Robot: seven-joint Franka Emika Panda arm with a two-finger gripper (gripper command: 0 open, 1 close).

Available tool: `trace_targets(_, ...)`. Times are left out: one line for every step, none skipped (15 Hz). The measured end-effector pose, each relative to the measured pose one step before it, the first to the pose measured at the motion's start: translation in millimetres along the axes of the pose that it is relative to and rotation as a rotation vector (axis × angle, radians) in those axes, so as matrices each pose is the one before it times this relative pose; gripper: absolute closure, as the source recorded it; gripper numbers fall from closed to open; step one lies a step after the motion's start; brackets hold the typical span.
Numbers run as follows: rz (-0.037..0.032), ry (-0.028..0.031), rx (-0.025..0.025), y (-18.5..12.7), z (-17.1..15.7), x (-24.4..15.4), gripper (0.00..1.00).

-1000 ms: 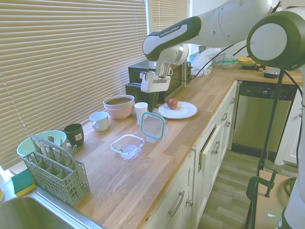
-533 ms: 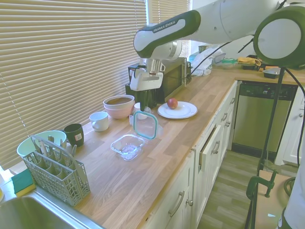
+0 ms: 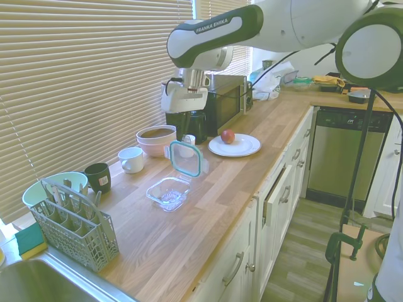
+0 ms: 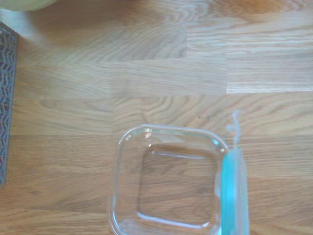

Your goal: Cover the lid of the food container

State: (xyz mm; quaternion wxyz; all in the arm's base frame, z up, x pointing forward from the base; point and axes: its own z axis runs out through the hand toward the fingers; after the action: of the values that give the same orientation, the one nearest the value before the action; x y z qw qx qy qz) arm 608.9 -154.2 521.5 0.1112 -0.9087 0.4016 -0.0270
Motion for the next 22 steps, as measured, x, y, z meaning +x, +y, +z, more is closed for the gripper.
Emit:
trace_targets(-0.00295, -0.00135, -0.01064, -7.27, 5.07, -2.17, 1.0)
trace_targets(0.00099, -0.00166, -0.01037, -6.33, 5.17, -1.65, 1.0)
trace_targets(-0.00029, -0.00268, -0.00753, -5.51, 5.18, -0.85, 1.0)
trace_targets(-0.00167, -0.00191, -0.00523, -4.45, 4.07, -0.23, 1.0)
trace_targets(-0.00233, 0.00204, -0.00706, -5.38, 2.96, -0.44, 1.0)
trace_targets(-0.00316, 0.00321, -0.00919, -5.21, 2.72, -1.12, 1.0)
trace_targets(-0.00288, 0.00368, -0.00755, -6.74, 1.76, -2.87, 1.0)
trace_targets(-0.00366, 0.00499, -0.00731, -8.42, 0.98, -4.5, 1.0)
trace_targets(-0.00121, 0.00557, -0.00799, -8.0, 0.41, -5.39, 1.0)
trace_targets(-0.00263, 0.00613, -0.0089, -8.49, 0.56, -5.95, 1.0)
trace_targets(-0.00191, 0.00444, -0.00975, -8.53, 2.16, -5.35, 1.0)
trace_targets(-0.00116, 0.00205, -0.01056, -6.77, 3.57, -4.1, 1.0)
trace_targets(0.00031, -0.00047, -0.01213, -5.15, 5.98, -1.74, 1.0)
trace_targets(0.00104, -0.00244, -0.00805, -2.89, 6.35, 1.9, 1.0)
trace_targets(0.00138, -0.00287, -0.00587, -1.55, 5.71, 2.63, 1.0)
trace_targets(0.0021, -0.00279, -0.00574, -1.16, 5.47, 2.88, 1.0)
trace_targets(0.00184, -0.00095, -0.00328, -0.91, 3.03, 1.65, 1.0)
trace_targets(0.00161, -0.00088, -0.00281, -0.99, 2.26, 0.59, 1.0)
trace_targets(0.0012, 0.00086, -0.00488, -0.93, 1.85, -0.11, 1.0)
trace_targets(-0.00026, 0.00432, -0.00578, -1.84, 0.75, -1.39, 1.0)
trace_targets(-0.00005, 0.0065, -0.01065, -2.87, 1.6, -2.21, 1.0)
trace_targets(0.00016, 0.00643, -0.0116, -4.04, 1.8, -3.35, 1.0)
